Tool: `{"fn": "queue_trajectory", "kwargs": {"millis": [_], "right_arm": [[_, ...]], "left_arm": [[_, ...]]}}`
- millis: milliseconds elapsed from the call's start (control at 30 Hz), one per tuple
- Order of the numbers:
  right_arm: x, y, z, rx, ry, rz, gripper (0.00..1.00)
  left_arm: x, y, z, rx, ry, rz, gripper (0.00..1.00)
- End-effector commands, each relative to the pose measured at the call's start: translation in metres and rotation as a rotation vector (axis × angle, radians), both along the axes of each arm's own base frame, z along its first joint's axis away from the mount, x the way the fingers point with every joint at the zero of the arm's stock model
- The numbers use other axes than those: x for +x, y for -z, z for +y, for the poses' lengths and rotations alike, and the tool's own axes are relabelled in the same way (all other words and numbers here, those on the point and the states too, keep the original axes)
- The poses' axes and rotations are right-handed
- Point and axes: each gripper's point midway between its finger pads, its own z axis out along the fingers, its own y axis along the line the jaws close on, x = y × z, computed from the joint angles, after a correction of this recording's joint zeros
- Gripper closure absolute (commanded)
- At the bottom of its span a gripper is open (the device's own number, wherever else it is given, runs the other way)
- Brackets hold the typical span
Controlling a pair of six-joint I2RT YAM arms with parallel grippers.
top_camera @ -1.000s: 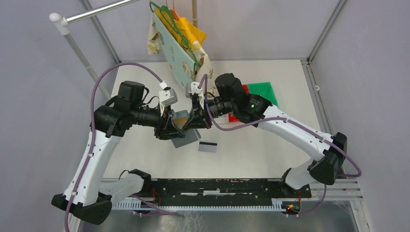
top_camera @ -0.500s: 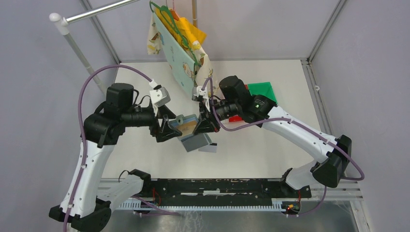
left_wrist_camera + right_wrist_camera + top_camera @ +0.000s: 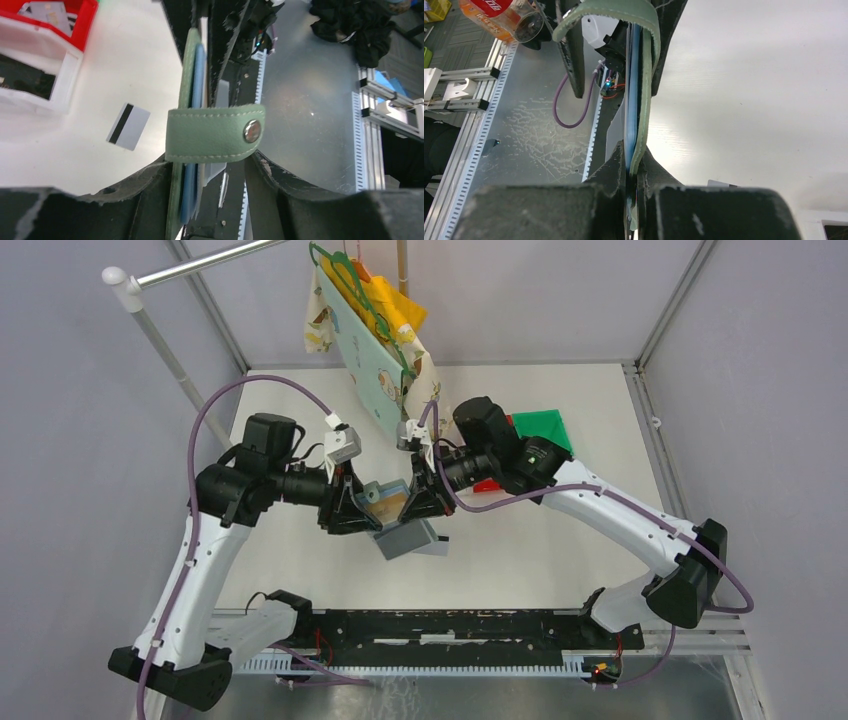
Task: Take the credit cards out of the card holder
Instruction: Remove the credit card from the card holder.
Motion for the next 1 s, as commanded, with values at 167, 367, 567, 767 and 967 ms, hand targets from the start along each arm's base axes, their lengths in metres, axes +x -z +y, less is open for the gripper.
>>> {"fn": "queue_trajectory", "kwargs": {"millis": [167,367,567,767,967], "right_arm": [[-0.02,-0.024,0.01,0.095,-0.099,-0.046,1.0],[-0.023,-0.026,0.01,0.105,-0.113,-0.053,1.0],[0.006,-0.05,0.0,0.174,0.043,-0.072,0.57],[0.053,-0.096,-0.044,0.394,0.339,-0.053,0.23],[0.043,-0.1,-0.051,0.537,0.403,0.145,0.28]], "left_arm": [[-0.012,-0.029,-0.015,-0.153,0.093,0.061,0.53],[-0.008,-0.023,-0.016,-0.14,0.089,0.097,0.9],[0.007,-0.016,-0.016,-0.114,-0.002,0.116,0.98],[0.041,-0.007,-0.011,-0.131,-0.187,0.141,0.98],[0.076,-0.024,0.005,-0.245,-0.372,0.242,0.98]]}}
